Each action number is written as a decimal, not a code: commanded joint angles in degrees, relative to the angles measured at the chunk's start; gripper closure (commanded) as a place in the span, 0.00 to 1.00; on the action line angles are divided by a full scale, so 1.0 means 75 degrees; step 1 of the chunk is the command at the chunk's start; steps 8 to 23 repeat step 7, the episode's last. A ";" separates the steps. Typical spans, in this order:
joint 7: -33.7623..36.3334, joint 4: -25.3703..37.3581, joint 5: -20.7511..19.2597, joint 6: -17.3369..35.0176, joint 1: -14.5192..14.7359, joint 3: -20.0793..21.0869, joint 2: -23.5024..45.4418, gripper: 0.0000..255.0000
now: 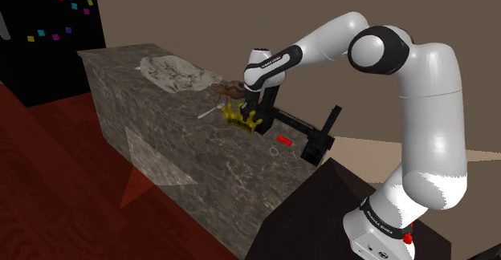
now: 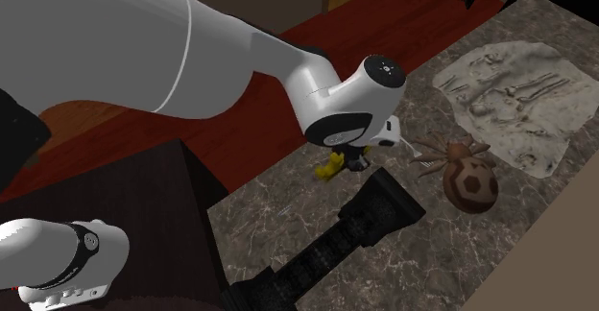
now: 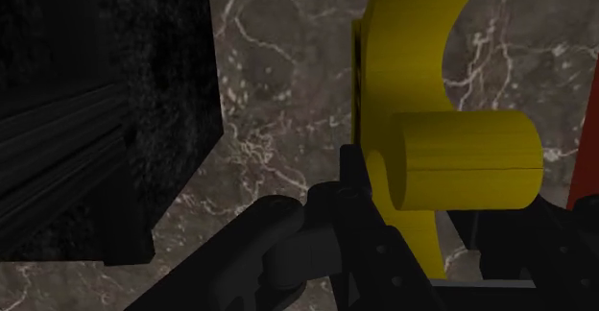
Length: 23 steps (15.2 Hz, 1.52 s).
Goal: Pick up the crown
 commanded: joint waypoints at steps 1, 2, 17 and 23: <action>-0.0004 -0.0009 -0.0007 -0.0130 -0.0003 -0.0008 -0.0141 1.00; -0.0001 -0.0009 -0.0012 -0.0200 -0.0001 -0.0011 -0.0212 1.00; 0.0009 0.0004 -0.0025 -0.0426 0.0005 -0.0020 -0.0424 1.00; 0.0009 0.0004 -0.0025 -0.0426 0.0005 -0.0020 -0.0424 1.00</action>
